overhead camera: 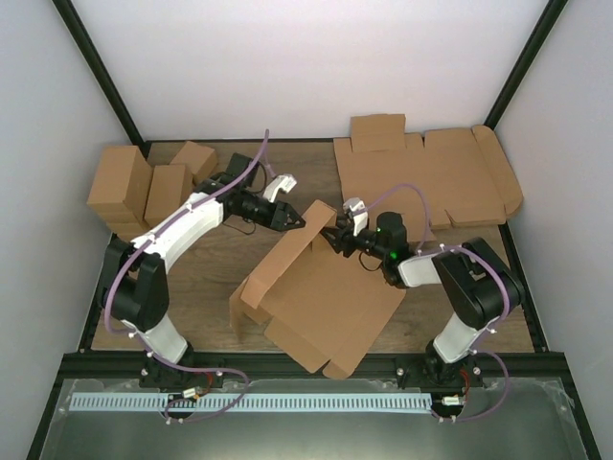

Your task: Fold the paper box

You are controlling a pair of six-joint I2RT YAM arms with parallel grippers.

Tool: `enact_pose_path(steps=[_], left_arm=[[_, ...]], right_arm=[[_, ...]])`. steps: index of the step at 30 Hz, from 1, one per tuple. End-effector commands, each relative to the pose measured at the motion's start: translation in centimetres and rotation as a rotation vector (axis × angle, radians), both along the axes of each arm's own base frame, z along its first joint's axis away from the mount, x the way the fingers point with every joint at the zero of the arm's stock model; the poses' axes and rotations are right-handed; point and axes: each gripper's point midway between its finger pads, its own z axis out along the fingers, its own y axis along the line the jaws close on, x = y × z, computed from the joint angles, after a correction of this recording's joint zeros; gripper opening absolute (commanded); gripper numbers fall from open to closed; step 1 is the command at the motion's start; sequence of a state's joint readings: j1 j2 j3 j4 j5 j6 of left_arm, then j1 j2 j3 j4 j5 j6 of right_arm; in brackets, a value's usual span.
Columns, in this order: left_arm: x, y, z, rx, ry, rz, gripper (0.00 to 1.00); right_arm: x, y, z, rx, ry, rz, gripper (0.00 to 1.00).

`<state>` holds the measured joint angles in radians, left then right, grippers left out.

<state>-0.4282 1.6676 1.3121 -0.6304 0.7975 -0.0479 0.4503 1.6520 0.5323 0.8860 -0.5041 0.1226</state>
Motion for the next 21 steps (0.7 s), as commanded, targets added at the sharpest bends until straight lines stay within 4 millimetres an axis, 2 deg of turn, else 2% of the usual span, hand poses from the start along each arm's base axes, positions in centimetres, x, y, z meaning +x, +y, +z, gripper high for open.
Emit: enact_pose_path(steps=[1,4,9,17,21], left_arm=[[-0.9,-1.2,0.7,-0.069,0.017,-0.080,0.35],[-1.0,-1.4,0.9,-0.087,0.026,-0.089,0.35],[-0.9,-1.4,0.5,-0.076,0.038,-0.088,0.35],[-0.2,-1.0,0.6,-0.061,0.029,-0.045,0.35],[0.0,-1.1,0.5,-0.075,0.034,-0.031,0.35]], right_arm=[[0.7,1.5,2.1,0.031,-0.096,0.045,0.53],[1.1,1.9,1.8,0.032,-0.096,0.033,0.51],[1.7,2.7,1.4,0.029,-0.102,0.000,0.38],[3.0,2.1,1.0,-0.013,-0.114,-0.173,0.01],[3.0,2.3,0.8,-0.071,-0.136,-0.241,0.01]])
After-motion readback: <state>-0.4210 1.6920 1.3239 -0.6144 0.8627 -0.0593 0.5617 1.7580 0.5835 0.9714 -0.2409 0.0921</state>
